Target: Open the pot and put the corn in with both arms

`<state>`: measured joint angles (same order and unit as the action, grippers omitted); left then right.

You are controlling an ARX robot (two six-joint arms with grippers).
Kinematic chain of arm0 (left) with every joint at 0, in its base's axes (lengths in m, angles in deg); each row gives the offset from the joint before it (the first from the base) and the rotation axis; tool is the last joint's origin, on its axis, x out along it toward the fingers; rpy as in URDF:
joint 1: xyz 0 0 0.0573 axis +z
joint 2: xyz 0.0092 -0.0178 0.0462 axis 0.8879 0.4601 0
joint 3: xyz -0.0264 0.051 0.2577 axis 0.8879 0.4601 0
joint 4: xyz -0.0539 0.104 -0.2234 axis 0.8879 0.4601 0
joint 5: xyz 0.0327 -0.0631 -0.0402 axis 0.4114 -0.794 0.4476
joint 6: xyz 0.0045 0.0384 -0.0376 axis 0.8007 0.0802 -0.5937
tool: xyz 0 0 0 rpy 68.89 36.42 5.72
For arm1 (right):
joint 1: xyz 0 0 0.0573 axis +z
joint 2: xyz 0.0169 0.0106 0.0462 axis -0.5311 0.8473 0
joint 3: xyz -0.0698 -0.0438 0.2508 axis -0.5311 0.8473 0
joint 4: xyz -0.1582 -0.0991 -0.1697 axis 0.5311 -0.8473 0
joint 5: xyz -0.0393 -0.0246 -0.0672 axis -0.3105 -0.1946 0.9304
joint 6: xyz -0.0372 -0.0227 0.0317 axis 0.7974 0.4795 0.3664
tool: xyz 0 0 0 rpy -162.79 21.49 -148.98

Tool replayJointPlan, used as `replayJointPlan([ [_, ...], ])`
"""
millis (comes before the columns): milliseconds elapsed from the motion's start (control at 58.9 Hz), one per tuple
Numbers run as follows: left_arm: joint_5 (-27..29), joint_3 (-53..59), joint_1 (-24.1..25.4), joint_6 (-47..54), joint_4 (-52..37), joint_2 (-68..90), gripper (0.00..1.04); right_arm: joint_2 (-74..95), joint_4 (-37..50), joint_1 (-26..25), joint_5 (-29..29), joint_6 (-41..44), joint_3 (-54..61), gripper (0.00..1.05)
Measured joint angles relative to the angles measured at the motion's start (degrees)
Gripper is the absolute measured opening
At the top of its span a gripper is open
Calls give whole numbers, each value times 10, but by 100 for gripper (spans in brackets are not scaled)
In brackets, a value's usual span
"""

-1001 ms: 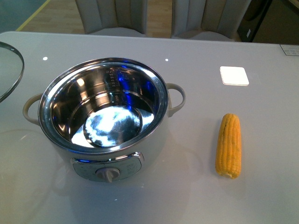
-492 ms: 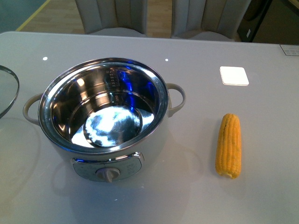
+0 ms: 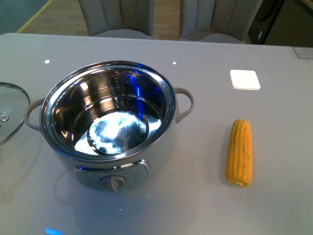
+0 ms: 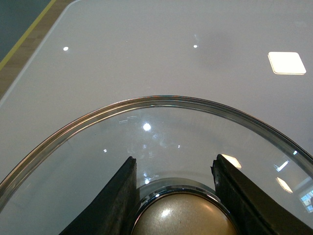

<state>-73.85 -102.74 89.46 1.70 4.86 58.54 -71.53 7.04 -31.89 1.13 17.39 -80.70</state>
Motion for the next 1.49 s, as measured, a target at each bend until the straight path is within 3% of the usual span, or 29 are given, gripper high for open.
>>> replayJointPlan([
  [679, -23, -68, 14, -9, -29, 102, 42, 0, 0, 0, 0, 0, 0, 96],
  [1239, -106, -99, 42, 27, 3, 132, 42, 0, 0, 0, 0, 0, 0, 96],
  [1409, -110, -101, 43, 23, 7, 139, 77, 0, 0, 0, 0, 0, 0, 96],
  [1494, -111, -101, 43, 23, 8, 140, 89, 0, 0, 0, 0, 0, 0, 96],
])
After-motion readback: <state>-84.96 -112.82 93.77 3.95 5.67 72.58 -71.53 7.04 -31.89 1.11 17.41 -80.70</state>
